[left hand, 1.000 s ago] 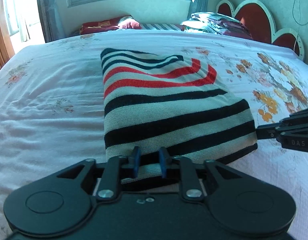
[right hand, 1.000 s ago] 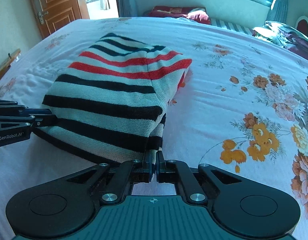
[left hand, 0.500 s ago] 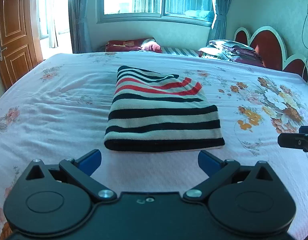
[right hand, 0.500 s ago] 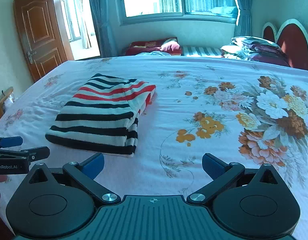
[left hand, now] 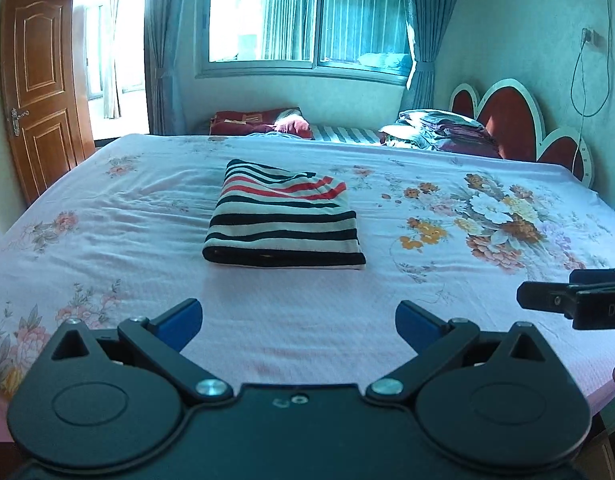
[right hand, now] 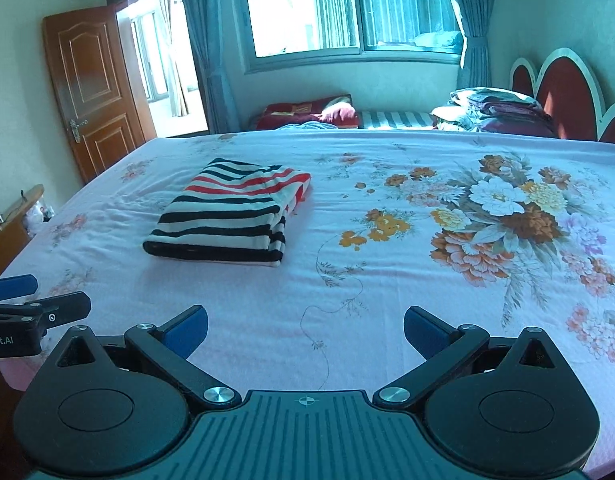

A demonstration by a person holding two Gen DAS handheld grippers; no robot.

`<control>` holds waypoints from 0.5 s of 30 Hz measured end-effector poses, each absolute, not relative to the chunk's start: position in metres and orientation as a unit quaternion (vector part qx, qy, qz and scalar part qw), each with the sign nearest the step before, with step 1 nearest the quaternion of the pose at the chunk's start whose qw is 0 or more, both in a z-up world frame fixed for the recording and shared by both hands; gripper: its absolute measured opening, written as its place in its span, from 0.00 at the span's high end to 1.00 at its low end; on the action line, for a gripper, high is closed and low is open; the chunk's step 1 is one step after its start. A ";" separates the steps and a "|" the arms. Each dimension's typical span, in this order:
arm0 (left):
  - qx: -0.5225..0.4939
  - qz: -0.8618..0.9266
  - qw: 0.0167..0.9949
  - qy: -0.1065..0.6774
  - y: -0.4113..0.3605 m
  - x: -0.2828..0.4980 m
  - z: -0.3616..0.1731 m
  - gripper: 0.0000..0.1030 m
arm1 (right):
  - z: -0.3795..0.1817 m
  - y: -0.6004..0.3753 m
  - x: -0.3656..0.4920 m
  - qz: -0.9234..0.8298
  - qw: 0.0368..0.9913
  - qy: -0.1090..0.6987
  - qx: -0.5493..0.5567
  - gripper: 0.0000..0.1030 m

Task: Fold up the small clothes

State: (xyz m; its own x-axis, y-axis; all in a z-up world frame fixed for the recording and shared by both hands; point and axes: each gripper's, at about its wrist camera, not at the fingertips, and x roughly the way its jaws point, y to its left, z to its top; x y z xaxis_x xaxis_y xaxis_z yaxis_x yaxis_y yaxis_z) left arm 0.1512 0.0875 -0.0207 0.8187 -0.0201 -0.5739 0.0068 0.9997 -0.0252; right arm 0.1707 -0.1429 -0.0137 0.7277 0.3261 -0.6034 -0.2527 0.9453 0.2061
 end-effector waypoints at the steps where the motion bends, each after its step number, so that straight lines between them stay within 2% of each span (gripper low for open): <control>1: -0.010 -0.006 0.954 0.299 0.086 0.145 -0.017 0.00 | -0.010 -0.144 0.164 0.158 0.928 0.333 0.056 0.00; 15: 0.006 -0.020 0.962 0.274 0.070 0.110 0.004 0.01 | 0.013 -0.148 0.119 0.151 0.936 0.312 0.063 0.00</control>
State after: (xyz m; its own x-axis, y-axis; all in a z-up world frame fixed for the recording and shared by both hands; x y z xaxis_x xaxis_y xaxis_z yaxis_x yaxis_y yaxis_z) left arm 0.1103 0.0703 0.0036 0.8492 -0.0355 -0.5269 0.0417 0.9991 -0.0001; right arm 0.1187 -0.1484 0.0126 0.7595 0.3218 -0.5653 -0.2434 0.9465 0.2118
